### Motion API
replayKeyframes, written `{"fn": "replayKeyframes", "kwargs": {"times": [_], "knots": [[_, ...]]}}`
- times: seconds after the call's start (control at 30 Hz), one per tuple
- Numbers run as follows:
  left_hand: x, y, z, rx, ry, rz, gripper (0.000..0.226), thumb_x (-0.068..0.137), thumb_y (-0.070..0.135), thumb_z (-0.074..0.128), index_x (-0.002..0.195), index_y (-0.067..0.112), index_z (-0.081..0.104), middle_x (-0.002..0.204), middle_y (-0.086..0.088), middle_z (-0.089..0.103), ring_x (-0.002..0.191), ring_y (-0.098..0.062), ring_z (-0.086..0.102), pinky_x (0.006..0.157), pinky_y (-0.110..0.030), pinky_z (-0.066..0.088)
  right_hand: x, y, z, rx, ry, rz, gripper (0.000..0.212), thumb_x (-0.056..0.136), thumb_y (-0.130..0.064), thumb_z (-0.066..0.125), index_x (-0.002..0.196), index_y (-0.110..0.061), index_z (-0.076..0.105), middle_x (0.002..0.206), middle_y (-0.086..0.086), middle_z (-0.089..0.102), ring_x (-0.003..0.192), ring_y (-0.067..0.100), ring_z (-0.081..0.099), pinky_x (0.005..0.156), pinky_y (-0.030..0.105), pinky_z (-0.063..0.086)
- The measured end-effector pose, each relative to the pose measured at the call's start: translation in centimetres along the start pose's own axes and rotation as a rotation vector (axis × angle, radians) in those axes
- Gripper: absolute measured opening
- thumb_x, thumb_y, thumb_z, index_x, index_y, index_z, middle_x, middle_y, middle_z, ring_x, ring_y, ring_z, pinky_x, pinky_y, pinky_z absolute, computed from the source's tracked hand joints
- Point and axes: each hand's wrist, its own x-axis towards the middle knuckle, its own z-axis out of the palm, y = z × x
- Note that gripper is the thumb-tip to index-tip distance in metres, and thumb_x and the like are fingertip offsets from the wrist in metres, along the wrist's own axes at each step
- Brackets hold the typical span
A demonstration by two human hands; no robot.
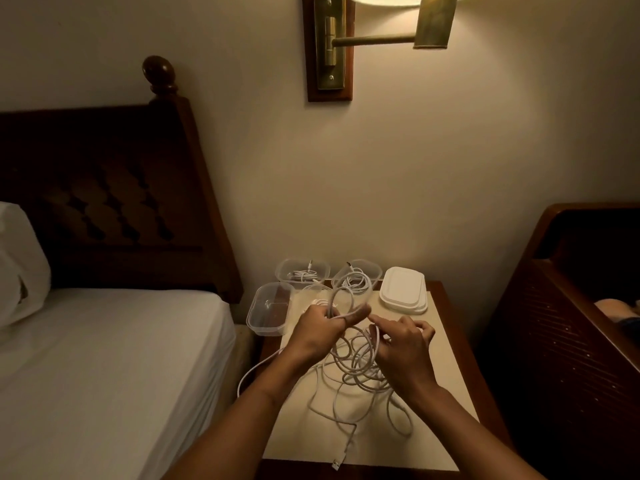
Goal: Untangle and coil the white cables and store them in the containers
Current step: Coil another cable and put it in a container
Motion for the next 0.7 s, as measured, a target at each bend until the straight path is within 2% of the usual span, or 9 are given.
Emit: {"fn": "replayKeyframes", "kwargs": {"times": [0.07, 0.13, 0.23, 0.33, 0.47, 0.53, 0.7], "knots": [[0.0, 0.3, -0.2, -0.007, -0.083, -0.043, 0.071, 0.061, 0.08, 0.078, 0.075, 0.012, 0.063, 0.066, -0.008, 0.051, 0.048, -0.013, 0.04, 0.048, -0.028, 0.035, 0.1, 0.1, 0.1, -0.072, -0.019, -0.049, 0.022, 0.09, -0.013, 0.069, 0.1, -0.032, 0.072, 0.065, -0.004, 0.067, 0.079, 0.02, 0.058, 0.086, 0.042, 0.032], [0.0, 0.2, -0.4, -0.024, -0.184, -0.117, 0.068, 0.07, 0.071, 0.079, 0.077, 0.004, 0.071, 0.058, -0.003, 0.044, 0.043, -0.011, 0.03, 0.043, -0.025, 0.026, 0.1, 0.3, 0.1, -0.104, -0.041, -0.089, 0.02, 0.086, -0.017, 0.075, 0.095, -0.034, 0.07, 0.061, -0.004, 0.064, 0.075, 0.019, 0.058, 0.083, 0.041, 0.033], [0.0, 0.2, -0.4, -0.017, -0.249, -0.163, 0.057, 0.08, 0.059, 0.079, 0.087, 0.002, 0.075, 0.049, 0.006, 0.045, 0.04, -0.008, 0.032, 0.041, -0.023, 0.026, 0.2, 0.3, 0.3, -0.053, -0.024, -0.11, 0.008, 0.085, -0.021, 0.079, 0.083, -0.028, 0.075, 0.064, -0.004, 0.069, 0.072, 0.018, 0.057, 0.08, 0.038, 0.03], [0.3, -0.1, 0.0, -0.029, -0.265, -0.159, 0.033, 0.084, 0.042, 0.079, 0.088, 0.01, 0.069, 0.056, 0.002, 0.05, 0.041, -0.009, 0.036, 0.043, -0.024, 0.029, 0.4, 0.2, 0.5, 0.008, -0.001, -0.071, 0.004, 0.084, -0.019, 0.08, 0.084, -0.022, 0.08, 0.072, -0.006, 0.074, 0.072, 0.009, 0.049, 0.081, 0.037, 0.031], [0.1, 0.1, -0.1, -0.06, -0.26, -0.069, 0.014, 0.093, 0.023, 0.068, 0.087, 0.01, 0.067, 0.056, 0.003, 0.046, 0.044, -0.01, 0.035, 0.043, -0.026, 0.028, 0.4, 0.4, 0.1, 0.095, -0.024, -0.055, 0.008, 0.085, -0.024, 0.079, 0.092, -0.027, 0.079, 0.082, -0.012, 0.074, 0.077, 0.011, 0.058, 0.079, 0.041, 0.044], [0.0, 0.6, -0.3, -0.11, -0.249, -0.004, 0.015, 0.097, 0.02, 0.063, 0.093, 0.007, 0.066, 0.057, 0.003, 0.046, 0.045, -0.009, 0.036, 0.043, -0.025, 0.028, 0.2, 0.7, -0.1, 0.103, -0.071, -0.04, 0.006, 0.088, -0.032, 0.074, 0.095, -0.033, 0.076, 0.086, -0.017, 0.071, 0.085, 0.008, 0.056, 0.084, 0.04, 0.038], [0.1, 1.8, -1.2, -0.055, -0.153, 0.181, 0.022, 0.103, 0.018, 0.055, 0.083, 0.01, 0.059, 0.065, 0.001, 0.048, 0.05, -0.002, 0.04, 0.048, -0.016, 0.035, -0.8, 1.2, -0.2, 0.128, -0.178, -0.008, 0.01, 0.092, -0.045, 0.065, 0.094, -0.038, 0.071, 0.086, -0.024, 0.065, 0.092, 0.002, 0.052, 0.096, 0.038, 0.031]]}}
